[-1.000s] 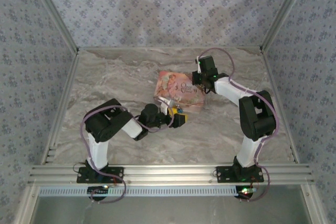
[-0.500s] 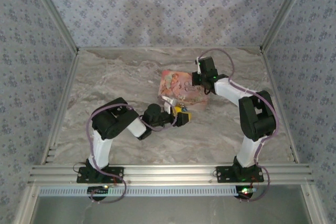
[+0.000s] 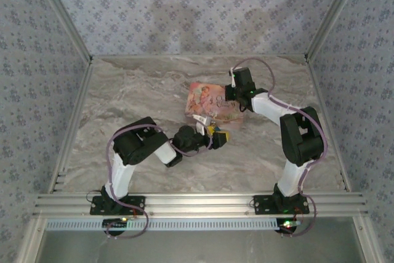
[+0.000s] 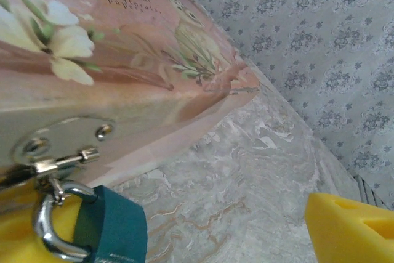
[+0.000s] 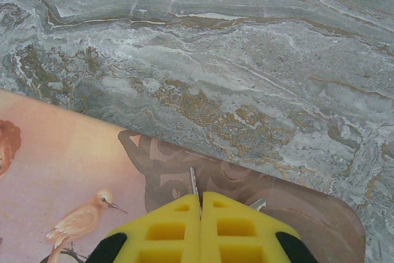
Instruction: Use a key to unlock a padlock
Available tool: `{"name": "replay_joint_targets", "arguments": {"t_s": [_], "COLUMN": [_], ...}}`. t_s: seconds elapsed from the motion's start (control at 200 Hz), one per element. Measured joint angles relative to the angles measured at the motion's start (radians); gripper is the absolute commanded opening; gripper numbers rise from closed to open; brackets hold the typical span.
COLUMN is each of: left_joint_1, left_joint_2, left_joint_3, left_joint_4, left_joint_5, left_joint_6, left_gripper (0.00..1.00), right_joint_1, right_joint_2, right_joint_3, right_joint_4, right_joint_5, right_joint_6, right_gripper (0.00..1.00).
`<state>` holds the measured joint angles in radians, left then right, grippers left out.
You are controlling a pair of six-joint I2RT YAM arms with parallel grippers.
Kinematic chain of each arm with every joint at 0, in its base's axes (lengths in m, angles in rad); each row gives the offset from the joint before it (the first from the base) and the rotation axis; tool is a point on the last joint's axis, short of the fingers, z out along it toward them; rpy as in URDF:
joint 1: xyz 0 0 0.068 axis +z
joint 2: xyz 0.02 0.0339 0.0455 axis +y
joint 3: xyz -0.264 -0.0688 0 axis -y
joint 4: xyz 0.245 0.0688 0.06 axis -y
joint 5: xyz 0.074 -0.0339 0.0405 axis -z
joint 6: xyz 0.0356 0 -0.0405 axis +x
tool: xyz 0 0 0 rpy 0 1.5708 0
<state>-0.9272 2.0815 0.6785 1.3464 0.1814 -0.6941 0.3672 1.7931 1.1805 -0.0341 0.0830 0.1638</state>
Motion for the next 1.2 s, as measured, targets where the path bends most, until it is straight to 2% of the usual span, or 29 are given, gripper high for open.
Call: {"name": "replay_joint_targets", "arguments": {"t_s": [0.115,0.35,0.415,0.54,0.615,0.819,0.869,1.119,1.199], "left_joint_1": [-0.011,0.012,0.027,0.05,0.058,0.075,0.077,0.09,0.094], "left_joint_2": [0.006,0.003,0.002,0.0,-0.006,-0.013,-0.013,-0.014,-0.014], "left_joint_3": [0.0,-0.034,-0.037,-0.04,-0.04,-0.025,-0.021,-0.006,-0.001], "left_joint_4": [0.002,0.023,0.023,0.016,0.001,-0.053,-0.061,-0.106,-0.112], "left_joint_5": [-0.031,-0.055,-0.047,-0.021,-0.005,0.041,0.046,0.07,0.073], "left_joint_6": [0.0,-0.023,-0.038,-0.06,-0.068,-0.082,-0.084,-0.085,-0.085], "left_gripper": [0.85,0.75,0.71,0.69,0.64,0.58,0.53,0.43,0.35], "right_joint_1": [0.0,0.0,0.0,0.0,0.0,0.0,0.0,0.0,0.0], "right_joint_2": [0.0,0.0,-0.002,-0.006,-0.006,-0.01,-0.011,-0.011,-0.011], "right_joint_3": [0.0,0.0,-0.003,-0.008,-0.01,-0.016,-0.017,-0.018,-0.018], "right_joint_4": [0.0,0.0,0.001,0.002,0.005,0.009,0.009,0.01,0.01], "right_joint_5": [0.0,0.0,0.0,0.0,0.0,0.0,0.0,0.0,0.0], "right_joint_6": [0.0,0.0,0.0,0.0,0.0,0.0,0.0,0.0,0.0], "right_gripper": [0.0,0.0,0.0,0.0,0.0,0.0,0.0,0.0,0.0]}}
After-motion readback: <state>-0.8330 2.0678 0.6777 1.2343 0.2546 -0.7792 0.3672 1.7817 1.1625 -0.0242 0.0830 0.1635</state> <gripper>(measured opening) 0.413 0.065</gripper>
